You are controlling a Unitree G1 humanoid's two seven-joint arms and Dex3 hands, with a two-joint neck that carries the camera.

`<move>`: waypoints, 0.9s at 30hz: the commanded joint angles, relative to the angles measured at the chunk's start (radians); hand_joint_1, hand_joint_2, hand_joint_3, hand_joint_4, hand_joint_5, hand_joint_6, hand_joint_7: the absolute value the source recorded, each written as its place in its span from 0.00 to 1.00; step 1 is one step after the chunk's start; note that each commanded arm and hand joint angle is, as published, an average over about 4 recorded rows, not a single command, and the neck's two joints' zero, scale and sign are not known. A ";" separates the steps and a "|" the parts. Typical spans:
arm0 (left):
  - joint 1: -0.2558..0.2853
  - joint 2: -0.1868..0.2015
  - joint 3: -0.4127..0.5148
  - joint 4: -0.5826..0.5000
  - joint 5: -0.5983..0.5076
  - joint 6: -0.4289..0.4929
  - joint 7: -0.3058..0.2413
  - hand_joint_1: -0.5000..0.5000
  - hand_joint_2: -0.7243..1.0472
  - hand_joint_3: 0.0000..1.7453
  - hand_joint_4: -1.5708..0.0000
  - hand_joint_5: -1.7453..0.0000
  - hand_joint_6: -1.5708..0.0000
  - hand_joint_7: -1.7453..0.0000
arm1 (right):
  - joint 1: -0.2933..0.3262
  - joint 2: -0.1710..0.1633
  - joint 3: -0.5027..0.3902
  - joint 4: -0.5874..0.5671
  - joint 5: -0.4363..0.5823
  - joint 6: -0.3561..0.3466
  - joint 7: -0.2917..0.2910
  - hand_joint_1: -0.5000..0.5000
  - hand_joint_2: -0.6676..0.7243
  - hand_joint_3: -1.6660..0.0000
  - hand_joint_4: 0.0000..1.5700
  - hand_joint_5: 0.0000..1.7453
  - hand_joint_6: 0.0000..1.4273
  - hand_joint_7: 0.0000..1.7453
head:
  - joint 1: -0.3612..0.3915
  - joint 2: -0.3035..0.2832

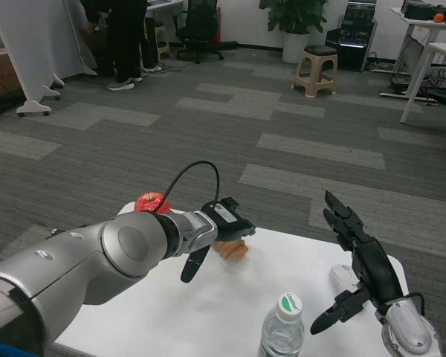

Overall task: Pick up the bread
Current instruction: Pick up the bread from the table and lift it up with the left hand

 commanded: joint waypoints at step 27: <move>0.134 0.016 0.082 -0.035 -0.374 -0.013 -0.456 1.00 0.19 0.05 1.00 0.29 0.98 0.84 | 0.056 -0.016 -0.030 -0.031 0.006 -0.003 0.003 0.12 0.64 1.00 0.00 0.00 0.00 0.00 | 0.014 -0.037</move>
